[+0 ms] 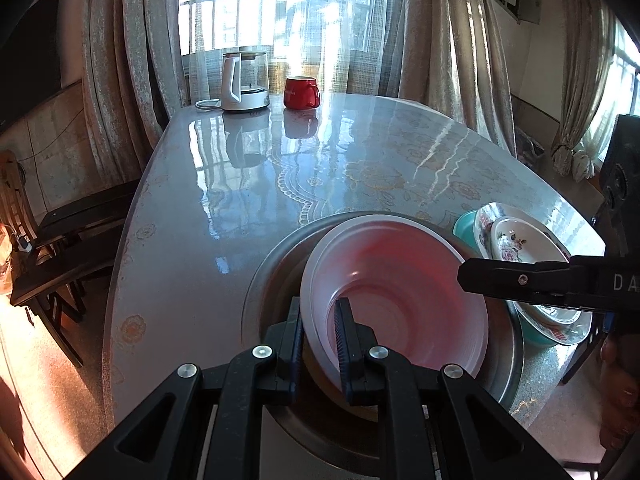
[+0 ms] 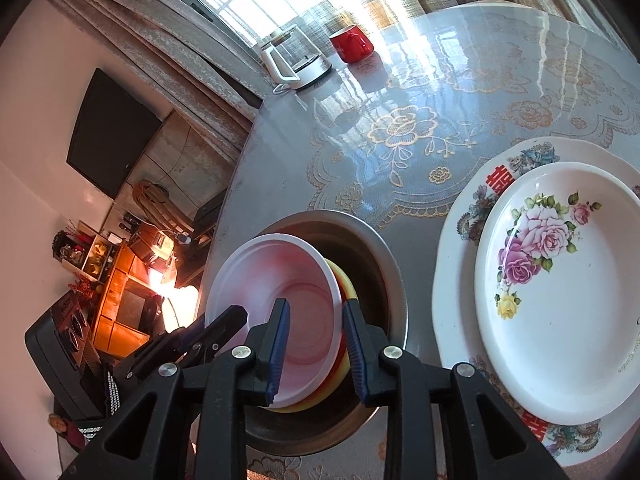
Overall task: Organize plates and bowls
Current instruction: 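Lower the red bowl into the yellow bowl and open both tools, then close both tools on the steel bowl's rim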
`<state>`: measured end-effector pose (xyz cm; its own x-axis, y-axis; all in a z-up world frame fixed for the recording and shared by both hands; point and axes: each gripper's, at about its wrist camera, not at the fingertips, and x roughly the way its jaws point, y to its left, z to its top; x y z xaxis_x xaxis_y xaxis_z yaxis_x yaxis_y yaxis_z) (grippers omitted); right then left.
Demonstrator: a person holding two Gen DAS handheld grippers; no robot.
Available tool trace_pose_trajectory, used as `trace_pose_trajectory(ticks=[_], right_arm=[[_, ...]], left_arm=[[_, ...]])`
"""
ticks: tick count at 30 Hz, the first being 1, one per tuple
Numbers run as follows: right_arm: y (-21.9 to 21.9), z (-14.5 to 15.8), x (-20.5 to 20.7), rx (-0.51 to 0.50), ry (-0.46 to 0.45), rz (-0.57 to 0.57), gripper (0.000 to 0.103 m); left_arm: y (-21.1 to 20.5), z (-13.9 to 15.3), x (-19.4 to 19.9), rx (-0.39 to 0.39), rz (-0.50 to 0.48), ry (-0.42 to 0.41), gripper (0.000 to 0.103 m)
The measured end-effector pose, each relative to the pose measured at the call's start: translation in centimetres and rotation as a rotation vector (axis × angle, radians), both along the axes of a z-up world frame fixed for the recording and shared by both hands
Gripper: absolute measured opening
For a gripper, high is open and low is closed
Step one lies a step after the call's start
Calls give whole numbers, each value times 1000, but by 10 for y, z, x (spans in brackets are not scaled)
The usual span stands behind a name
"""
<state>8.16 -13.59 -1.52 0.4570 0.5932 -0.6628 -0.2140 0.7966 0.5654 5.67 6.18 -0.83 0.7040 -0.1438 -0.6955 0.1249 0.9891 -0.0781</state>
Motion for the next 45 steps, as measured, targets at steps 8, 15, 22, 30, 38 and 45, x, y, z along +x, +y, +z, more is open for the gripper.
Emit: trace_pose_trajectory(ticks=[8, 15, 22, 30, 38, 45], right_arm=[[-6, 6, -2, 7, -44, -31, 31], [-21, 12, -7, 25, -63, -77, 31], [-22, 13, -12, 9, -78, -86, 31], [12, 14, 5, -93, -124, -13, 25], [21, 3, 17, -126, -97, -7, 20], [16, 6, 10, -111, -113, -16, 21]], left_arm=[[5, 4, 0, -20, 22, -5, 38], [13, 17, -7, -51, 58, -55, 55], [18, 19, -11, -48, 113, -68, 61], [17, 15, -12, 69, 175, -97, 44], [17, 0, -1, 84, 161, -51, 27], [13, -6, 1, 79, 160, -38, 27]])
